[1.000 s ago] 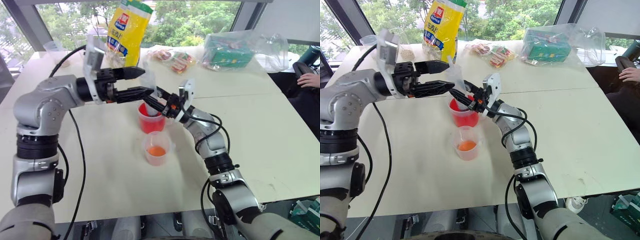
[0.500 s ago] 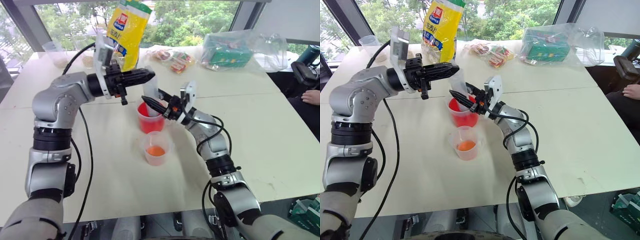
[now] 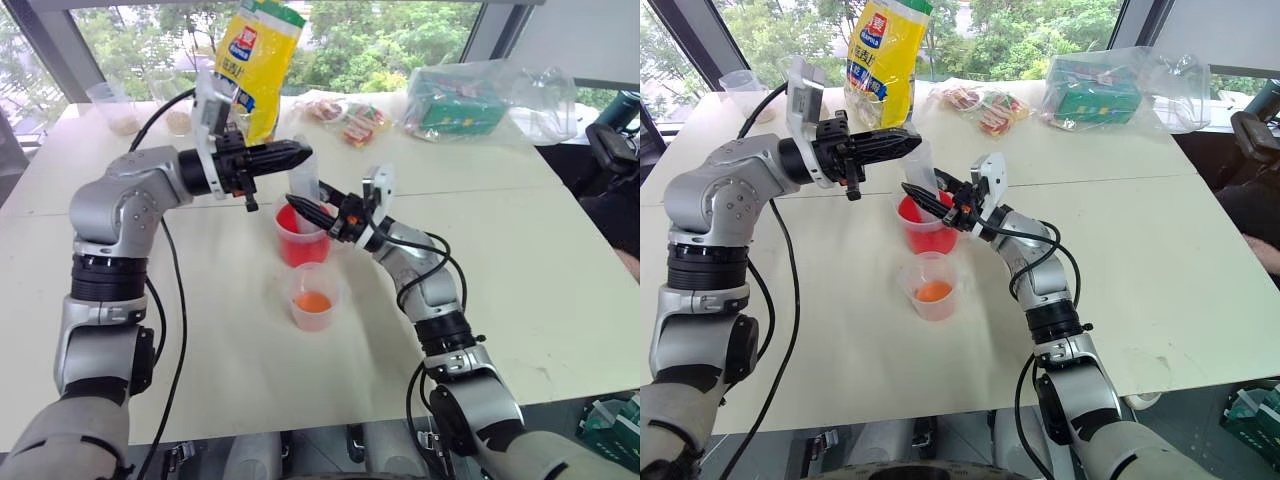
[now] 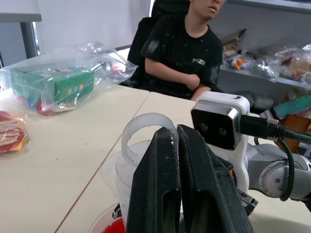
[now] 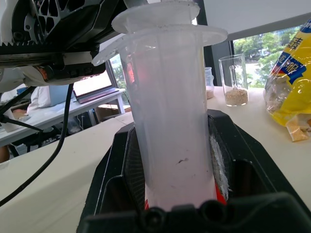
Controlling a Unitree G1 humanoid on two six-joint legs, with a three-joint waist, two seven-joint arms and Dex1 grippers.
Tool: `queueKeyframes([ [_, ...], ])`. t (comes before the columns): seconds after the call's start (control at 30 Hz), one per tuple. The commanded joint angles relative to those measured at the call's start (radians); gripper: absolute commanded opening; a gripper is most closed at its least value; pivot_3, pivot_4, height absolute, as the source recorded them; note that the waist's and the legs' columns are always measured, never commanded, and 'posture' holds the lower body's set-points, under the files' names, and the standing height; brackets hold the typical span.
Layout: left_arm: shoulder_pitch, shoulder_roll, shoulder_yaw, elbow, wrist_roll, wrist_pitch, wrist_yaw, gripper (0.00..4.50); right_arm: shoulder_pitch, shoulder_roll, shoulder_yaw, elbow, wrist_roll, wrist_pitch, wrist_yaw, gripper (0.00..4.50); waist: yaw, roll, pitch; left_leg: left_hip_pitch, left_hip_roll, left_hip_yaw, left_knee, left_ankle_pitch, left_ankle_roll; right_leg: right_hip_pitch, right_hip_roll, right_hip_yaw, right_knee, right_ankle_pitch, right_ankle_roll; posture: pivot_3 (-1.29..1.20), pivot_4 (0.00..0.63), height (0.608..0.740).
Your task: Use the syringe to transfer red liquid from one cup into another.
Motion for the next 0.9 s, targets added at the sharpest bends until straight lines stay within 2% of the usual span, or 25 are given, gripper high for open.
queueKeyframes([
  [0.03,-0.064,-0.002,0.033,-0.021,-0.008,-0.023,0.019,0.02,-0.008,0.014,0.038,-0.037,0.002,0.008,0.026,1.44,0.0,0.0,0.0,0.0,0.0,0.0,0.0,0.0,0.0,0.0,0.0,0.0,0.0,0.0,0.0,0.0,0.15,0.74],
  [0.9,-0.186,-0.003,0.075,0.061,0.016,-0.093,0.045,0.02,-0.009,0.024,0.049,-0.002,-0.001,0.01,0.045,1.44,0.0,0.0,0.0,0.0,0.0,0.0,0.0,0.0,0.0,0.0,0.0,0.0,0.0,0.0,0.0,0.0,0.15,0.74],
])
